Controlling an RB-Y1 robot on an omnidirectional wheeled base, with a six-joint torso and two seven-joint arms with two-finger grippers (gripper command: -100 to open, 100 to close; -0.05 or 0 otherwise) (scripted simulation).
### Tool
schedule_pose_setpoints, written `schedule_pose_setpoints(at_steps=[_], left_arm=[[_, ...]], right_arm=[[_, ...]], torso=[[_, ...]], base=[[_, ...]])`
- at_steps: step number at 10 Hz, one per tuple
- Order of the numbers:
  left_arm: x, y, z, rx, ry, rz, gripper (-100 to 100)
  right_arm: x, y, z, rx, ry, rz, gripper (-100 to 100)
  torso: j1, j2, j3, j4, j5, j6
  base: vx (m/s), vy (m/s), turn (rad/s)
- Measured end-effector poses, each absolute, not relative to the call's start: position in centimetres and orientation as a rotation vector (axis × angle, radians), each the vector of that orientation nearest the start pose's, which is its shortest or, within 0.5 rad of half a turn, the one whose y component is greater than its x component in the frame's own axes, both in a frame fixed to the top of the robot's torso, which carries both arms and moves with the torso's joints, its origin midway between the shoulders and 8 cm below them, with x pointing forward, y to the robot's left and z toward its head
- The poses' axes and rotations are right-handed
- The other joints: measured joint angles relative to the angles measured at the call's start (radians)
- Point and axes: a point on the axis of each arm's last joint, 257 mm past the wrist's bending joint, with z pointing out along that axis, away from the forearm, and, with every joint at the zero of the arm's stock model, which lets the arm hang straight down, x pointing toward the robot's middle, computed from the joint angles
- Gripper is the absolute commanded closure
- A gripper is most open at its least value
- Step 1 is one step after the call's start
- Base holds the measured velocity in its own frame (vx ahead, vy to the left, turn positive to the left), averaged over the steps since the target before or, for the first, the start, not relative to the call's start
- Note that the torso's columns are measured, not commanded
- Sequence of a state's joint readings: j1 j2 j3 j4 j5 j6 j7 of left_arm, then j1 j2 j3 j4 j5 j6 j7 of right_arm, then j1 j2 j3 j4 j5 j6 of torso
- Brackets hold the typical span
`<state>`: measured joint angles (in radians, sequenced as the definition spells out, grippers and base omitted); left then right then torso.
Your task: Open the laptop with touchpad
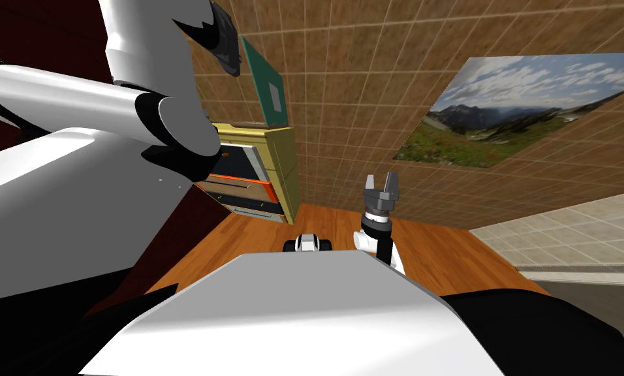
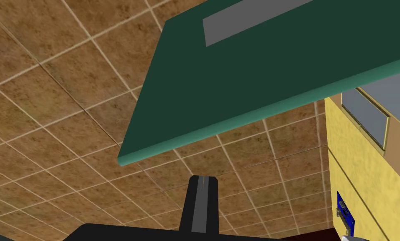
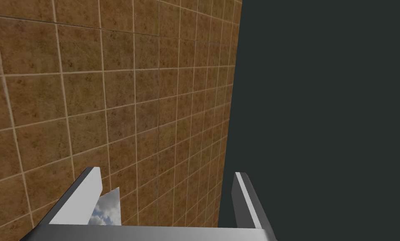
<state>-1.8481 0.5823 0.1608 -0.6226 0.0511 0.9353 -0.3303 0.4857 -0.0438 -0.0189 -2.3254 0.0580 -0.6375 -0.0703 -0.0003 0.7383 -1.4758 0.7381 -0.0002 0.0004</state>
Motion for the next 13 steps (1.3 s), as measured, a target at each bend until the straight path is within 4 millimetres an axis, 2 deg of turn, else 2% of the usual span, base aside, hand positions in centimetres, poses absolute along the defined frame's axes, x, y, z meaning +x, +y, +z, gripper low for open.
schedule_pose_setpoints(at_steps=[6,8,9,13], left_arm=[[66.5,35.2,39.4,-1.142,1.232,-0.860,100],[66.1,35.8,39.3,-1.165,1.222,-0.870,100],[66.1,35.8,39.3,-1.167,1.222,-0.870,-100],[66.1,34.7,40.5,-1.051,1.237,-0.731,-100]], right_arm=[[31.0,-26.1,7.1,0.449,0.537,1.367,0],[31.0,-26.1,7.1,0.449,0.537,1.367,0],[31.0,-26.1,7.1,0.449,0.537,1.367,0],[31.0,-26.1,7.1,0.449,0.537,1.367,0]], torso=[[0.000,0.000,0.000,0.000,0.000,0.000],[0.000,0.000,0.000,0.000,0.000,-0.001],[-0.001,0.000,0.000,0.000,0.000,0.000],[0.000,-0.001,-0.001,0.000,0.000,0.000]], base=[[0.002,0.019,-0.087],[0.000,0.003,0.009],[0.013,-0.046,-0.013],[0.028,-0.069,-0.010]])
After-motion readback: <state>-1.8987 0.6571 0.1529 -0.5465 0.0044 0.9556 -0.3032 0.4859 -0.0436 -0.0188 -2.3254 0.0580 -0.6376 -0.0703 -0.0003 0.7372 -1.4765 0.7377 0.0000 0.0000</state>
